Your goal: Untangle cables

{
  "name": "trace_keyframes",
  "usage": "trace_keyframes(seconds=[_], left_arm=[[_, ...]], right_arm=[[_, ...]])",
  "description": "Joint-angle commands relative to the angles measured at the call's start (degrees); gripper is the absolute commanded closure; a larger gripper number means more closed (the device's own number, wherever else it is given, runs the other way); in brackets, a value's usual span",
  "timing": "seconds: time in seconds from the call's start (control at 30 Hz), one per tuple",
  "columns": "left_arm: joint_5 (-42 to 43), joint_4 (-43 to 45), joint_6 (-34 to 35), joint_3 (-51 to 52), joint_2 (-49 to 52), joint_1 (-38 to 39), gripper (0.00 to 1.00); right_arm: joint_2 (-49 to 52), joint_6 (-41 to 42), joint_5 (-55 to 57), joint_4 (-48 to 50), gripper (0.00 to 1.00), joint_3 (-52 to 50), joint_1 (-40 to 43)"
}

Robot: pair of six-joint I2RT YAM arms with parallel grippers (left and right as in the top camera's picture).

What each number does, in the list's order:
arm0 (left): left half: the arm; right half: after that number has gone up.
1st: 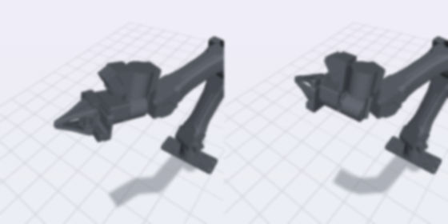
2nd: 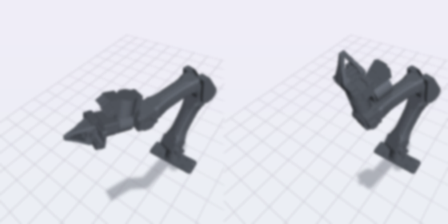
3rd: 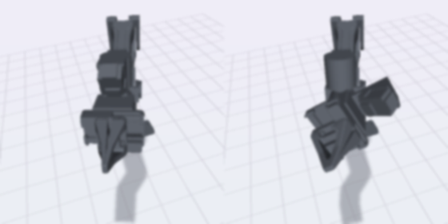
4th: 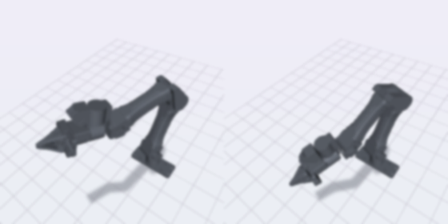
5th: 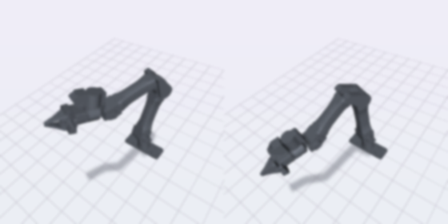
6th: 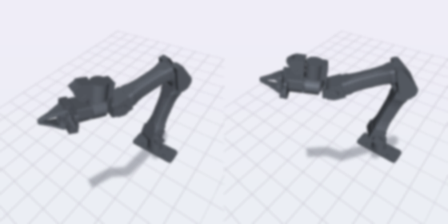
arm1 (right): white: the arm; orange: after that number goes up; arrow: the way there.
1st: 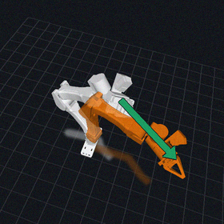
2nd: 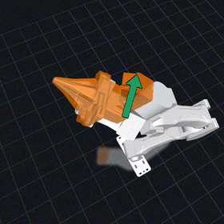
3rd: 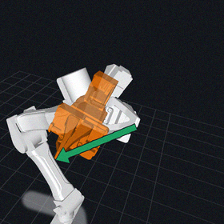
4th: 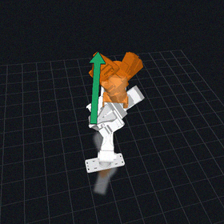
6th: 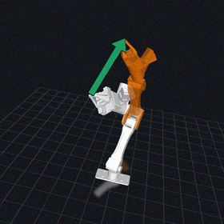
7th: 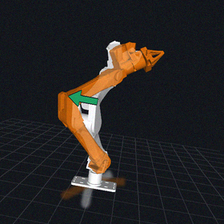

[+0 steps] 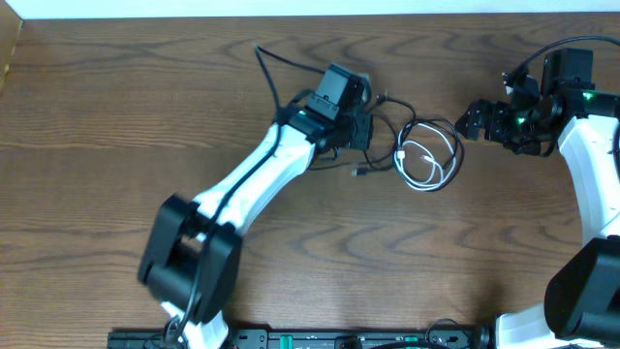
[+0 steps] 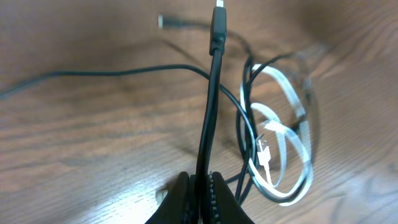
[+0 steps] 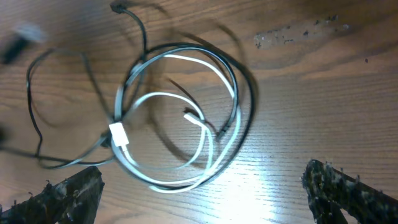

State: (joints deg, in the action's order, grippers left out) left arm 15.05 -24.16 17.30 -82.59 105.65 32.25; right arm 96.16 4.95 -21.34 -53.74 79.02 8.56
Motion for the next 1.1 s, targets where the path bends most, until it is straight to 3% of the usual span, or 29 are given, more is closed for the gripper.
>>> trace_keyframes(seconds=[0.0, 0.47, 0.87, 0.93, 1.0, 1.07], left_arm=[[-2.25, -2.27, -1.57, -1.40, -2.03, 0.02, 0.92], [-5.70, -22.32, 2.32, -1.01, -1.92, 0.02, 0.93], [-5.66, -20.96, 7.21, -0.92, -1.95, -1.05, 0.93], [-5.62, -20.02, 8.85, -0.92, -2.03, -1.90, 0.93], [-4.98, -19.08, 10.40, -0.92, -2.45, -3.10, 0.92], [-4.98, -18.32, 11.13, -0.92, -4.04, -4.63, 0.92]], right_arm=[[-0.15, -0.11, 0.02, 0.02, 0.01, 0.35, -0.04], [-0.15, -0.11, 0.02, 0.04, 0.01, 0.35, -0.04], [-0.11, 1.90, -1.51, 2.32, 0.01, -0.48, -3.91], [0.07, 2.82, -1.46, 3.37, 0.08, -0.98, -5.97], [0.35, 4.92, -1.46, 4.87, 0.27, -1.60, -8.20], [0.57, 9.33, -1.49, 7.82, 0.35, -2.80, -11.21]])
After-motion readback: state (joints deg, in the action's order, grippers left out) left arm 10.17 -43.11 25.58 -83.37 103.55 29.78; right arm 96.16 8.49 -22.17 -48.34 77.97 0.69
